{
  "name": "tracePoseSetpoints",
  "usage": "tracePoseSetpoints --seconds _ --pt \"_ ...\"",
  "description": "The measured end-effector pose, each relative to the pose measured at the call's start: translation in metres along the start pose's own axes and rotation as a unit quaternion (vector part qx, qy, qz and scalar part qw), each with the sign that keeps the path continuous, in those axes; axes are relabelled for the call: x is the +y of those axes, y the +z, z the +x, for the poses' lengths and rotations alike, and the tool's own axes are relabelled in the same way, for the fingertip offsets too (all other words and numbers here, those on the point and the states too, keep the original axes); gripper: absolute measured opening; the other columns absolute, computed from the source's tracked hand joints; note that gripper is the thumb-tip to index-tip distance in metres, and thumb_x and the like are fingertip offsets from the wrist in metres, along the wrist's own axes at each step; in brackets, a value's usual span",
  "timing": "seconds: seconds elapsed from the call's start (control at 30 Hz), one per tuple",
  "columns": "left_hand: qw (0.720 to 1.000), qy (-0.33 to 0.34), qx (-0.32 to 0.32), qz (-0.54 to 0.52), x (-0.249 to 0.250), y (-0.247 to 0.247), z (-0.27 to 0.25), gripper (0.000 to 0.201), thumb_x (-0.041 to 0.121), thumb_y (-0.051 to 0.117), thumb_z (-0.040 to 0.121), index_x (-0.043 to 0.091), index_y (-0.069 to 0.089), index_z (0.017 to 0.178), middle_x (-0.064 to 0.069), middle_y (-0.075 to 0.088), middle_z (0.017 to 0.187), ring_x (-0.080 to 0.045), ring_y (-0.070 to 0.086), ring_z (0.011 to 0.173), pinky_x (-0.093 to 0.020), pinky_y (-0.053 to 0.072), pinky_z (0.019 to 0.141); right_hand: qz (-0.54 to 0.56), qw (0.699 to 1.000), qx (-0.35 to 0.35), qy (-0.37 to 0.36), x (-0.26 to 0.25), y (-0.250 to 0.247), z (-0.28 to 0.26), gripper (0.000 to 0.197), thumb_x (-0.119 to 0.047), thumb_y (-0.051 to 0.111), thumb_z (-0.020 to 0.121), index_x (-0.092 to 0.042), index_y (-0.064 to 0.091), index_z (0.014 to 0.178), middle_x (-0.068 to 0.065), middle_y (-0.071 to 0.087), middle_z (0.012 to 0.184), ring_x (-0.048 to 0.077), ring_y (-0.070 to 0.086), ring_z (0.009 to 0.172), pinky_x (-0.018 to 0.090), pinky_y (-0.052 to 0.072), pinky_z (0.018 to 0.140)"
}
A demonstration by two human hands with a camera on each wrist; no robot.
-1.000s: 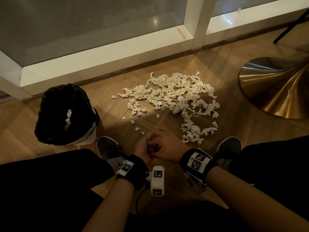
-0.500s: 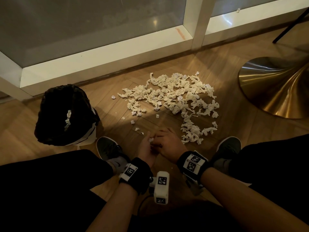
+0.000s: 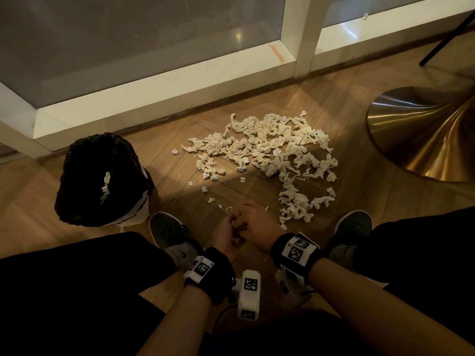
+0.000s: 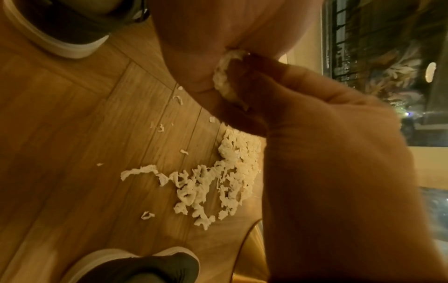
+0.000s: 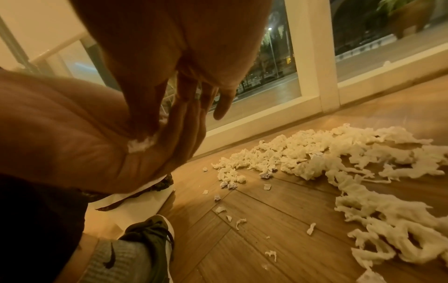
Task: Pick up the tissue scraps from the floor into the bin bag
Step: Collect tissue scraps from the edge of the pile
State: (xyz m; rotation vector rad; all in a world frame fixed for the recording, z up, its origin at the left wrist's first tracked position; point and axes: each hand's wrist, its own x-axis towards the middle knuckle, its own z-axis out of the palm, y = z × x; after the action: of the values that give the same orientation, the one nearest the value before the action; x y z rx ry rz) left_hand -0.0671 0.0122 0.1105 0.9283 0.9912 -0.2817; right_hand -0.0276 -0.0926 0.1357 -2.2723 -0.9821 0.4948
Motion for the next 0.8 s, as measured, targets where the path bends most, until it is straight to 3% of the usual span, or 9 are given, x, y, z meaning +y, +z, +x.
tracePoseSetpoints --seconds 0.1,0.17,0.2,0.3,0.4,0.5,0.6,0.7,0.8 --pt "1.0 0.019 0.017 0.007 -0.001 0.0 -0.002 0.021 0.021 0.051 0.095 0.012 0.065 0.083 -0.005 0.065 0.069 -0.015 0.061 0.063 -0.02 0.047 0.043 0.003 1.0 0.027 -0.015 -0.002 0.002 0.001 0.007 -0.011 0.069 0.073 -0.012 0.075 0.077 -0.001 0.068 0.101 0.019 0.051 0.099 0.031 0.039 0.088" --pt "0.999 0.026 0.021 0.004 0.002 -0.002 0.0 0.029 0.026 0.05 0.097 0.012 0.061 0.074 -0.001 0.061 0.052 -0.011 0.057 0.047 -0.016 0.041 0.037 0.011 0.999 0.014 -0.026 -0.005 0.001 0.0 0.011 -0.01 0.064 0.079 -0.008 0.075 0.084 0.004 0.069 0.102 0.02 0.054 0.099 0.024 0.032 0.092" --pt "0.999 0.034 0.029 0.004 0.004 -0.004 0.001 0.034 0.029 0.048 0.098 0.013 0.057 0.069 0.002 0.057 0.046 -0.01 0.052 0.04 -0.014 0.038 0.036 0.019 0.999 0.01 -0.028 -0.006 0.0 0.0 0.015 -0.011 0.061 0.084 -0.008 0.074 0.09 0.007 0.068 0.105 0.02 0.055 0.103 0.027 0.034 0.096" --pt "0.997 0.052 0.06 0.016 0.015 -0.012 0.009 0.039 0.038 0.048 0.097 0.014 0.055 0.068 -0.002 0.059 0.061 -0.015 0.054 0.055 -0.021 0.044 0.052 0.056 0.998 -0.026 -0.002 -0.007 -0.001 -0.001 0.027 -0.017 0.053 0.094 -0.014 0.066 0.117 0.007 0.057 0.13 0.017 0.047 0.125 0.03 0.035 0.106" --pt "0.992 0.072 0.081 0.059 0.019 -0.015 0.021 0.04 0.041 0.05 0.095 0.014 0.056 0.066 -0.006 0.056 0.068 -0.019 0.051 0.063 -0.028 0.04 0.06 0.062 0.997 -0.047 0.014 -0.002 -0.001 0.003 0.032 -0.022 0.047 0.096 -0.022 0.061 0.125 0.002 0.053 0.137 0.016 0.046 0.127 0.028 0.034 0.108" --pt "0.987 0.098 0.083 0.092 0.018 -0.016 0.026 0.042 0.043 0.058 0.091 0.014 0.052 0.06 -0.004 0.051 0.059 -0.016 0.046 0.05 -0.026 0.039 0.054 0.051 0.998 -0.013 0.021 0.003 -0.009 0.007 0.027 -0.022 0.051 0.095 -0.023 0.065 0.118 0.002 0.064 0.122 0.016 0.059 0.11 0.033 0.047 0.096" --pt "0.978 0.102 0.106 0.149 0.017 -0.017 0.026 0.035 0.033 0.059 0.092 0.014 0.053 0.064 -0.002 0.051 0.061 -0.015 0.047 0.054 -0.031 0.041 0.064 0.053 0.997 0.045 0.025 0.005 -0.022 0.004 0.022 -0.018 0.058 0.093 -0.014 0.07 0.11 0.006 0.07 0.107 0.015 0.061 0.095 0.021 0.043 0.083" --pt "0.982 0.094 0.124 0.111 0.032 -0.018 0.026 0.031 0.034 0.059 0.092 0.014 0.056 0.068 -0.002 0.053 0.065 -0.018 0.05 0.059 -0.027 0.041 0.059 0.101 0.985 0.069 0.121 0.016 -0.026 -0.001 0.023 -0.025 0.052 0.096 -0.013 0.071 0.101 0.001 0.069 0.098 0.009 0.06 0.086 0.02 0.044 0.076" --pt "0.983 0.11 0.136 0.057 0.071 -0.031 0.023 0.029 0.028 0.043 0.099 0.016 0.048 0.073 0.0 0.041 0.062 -0.013 0.035 0.049 -0.022 0.029 0.044 0.197 0.954 0.04 0.224 0.036 -0.019 -0.004 0.034 -0.036 0.041 0.099 -0.02 0.068 0.087 -0.004 0.07 0.086 0.005 0.063 0.08 0.018 0.042 0.07"
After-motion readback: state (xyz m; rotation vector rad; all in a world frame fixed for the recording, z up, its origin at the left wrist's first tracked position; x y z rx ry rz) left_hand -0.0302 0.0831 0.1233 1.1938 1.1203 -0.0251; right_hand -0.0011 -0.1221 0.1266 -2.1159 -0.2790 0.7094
